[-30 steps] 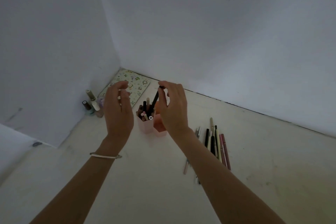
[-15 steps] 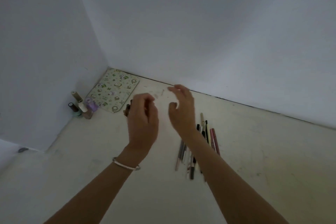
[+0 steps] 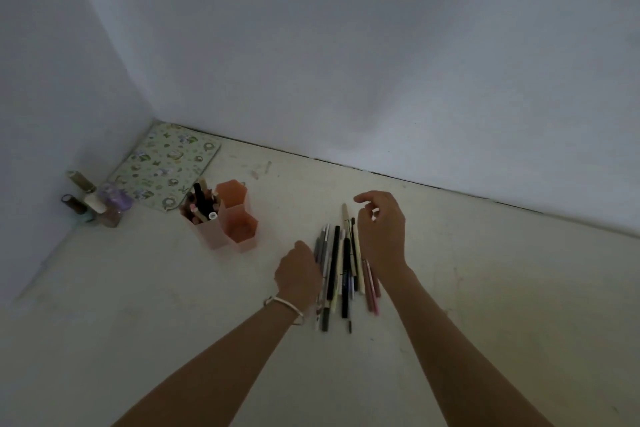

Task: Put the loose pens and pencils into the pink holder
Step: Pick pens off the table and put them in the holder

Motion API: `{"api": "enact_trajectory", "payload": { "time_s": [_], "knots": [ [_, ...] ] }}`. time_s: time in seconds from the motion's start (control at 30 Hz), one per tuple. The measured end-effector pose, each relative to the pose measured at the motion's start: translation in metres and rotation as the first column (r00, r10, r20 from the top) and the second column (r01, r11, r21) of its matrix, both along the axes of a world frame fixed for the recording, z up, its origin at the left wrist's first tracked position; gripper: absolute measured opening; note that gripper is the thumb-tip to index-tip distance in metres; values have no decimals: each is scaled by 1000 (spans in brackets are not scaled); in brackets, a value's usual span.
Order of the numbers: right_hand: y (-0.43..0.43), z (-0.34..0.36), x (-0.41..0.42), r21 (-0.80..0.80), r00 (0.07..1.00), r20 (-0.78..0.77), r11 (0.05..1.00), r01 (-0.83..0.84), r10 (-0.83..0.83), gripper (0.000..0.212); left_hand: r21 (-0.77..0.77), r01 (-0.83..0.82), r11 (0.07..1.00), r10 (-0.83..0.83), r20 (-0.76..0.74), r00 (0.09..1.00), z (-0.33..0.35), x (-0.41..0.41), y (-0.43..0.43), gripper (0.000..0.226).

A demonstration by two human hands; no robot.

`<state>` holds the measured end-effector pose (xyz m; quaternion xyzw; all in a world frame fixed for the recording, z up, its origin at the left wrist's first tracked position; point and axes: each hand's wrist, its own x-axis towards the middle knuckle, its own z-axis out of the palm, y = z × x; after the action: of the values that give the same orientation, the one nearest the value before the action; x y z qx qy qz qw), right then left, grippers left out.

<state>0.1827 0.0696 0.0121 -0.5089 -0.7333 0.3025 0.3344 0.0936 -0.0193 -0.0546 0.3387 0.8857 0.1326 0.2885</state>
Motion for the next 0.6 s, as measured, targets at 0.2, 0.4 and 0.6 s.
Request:
{"api": "enact_trajectory", "payload": {
  "time_s": [0.2,0.4,0.6],
  "knots": [
    [-4,-11,-5,-78,998,16,995,-62,64,30,-25,-1,1000,3,69,998,1,0,4,22],
    [3,-25,-31,-134,911,371,981,-139,179,25,416,-266,870,195,204,959,35,-31,-8,6],
    [-9,-58,-57,-60,629,744,960,-273,225,11,666,-265,698,132,244,961,71,-50,-28,38]
  ]
}}
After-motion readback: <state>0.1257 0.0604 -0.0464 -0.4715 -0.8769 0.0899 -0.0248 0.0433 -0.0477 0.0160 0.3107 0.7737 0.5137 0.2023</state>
